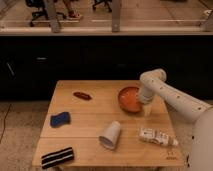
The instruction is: Pick up the ceramic bowl
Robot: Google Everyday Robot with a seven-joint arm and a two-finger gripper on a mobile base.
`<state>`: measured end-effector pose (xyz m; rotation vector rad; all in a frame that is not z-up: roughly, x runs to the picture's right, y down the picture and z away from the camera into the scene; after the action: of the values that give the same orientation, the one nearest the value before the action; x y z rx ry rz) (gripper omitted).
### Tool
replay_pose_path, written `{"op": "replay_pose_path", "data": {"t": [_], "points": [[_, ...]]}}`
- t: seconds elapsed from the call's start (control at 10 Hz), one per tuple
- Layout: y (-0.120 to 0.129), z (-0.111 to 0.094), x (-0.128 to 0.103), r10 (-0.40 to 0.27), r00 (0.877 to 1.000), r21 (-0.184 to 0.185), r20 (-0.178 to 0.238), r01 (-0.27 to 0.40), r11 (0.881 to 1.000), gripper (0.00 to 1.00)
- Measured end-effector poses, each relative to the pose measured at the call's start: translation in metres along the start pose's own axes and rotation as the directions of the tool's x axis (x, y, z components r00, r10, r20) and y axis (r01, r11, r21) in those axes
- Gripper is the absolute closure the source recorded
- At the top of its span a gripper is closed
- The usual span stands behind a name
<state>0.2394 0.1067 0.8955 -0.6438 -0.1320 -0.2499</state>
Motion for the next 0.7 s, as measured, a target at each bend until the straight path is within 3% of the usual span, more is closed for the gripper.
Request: {"op": "replay_pose_path", "data": {"t": [0.5,0.7], "points": [[-0.0024,0.0053,0.001,-0.006,1.0,0.002,0.003,0.006,1.0,0.2],[-0.0036,0.0075,0.001,-0.01,1.0,0.003,0.003,0.01,1.0,0.27]]}}
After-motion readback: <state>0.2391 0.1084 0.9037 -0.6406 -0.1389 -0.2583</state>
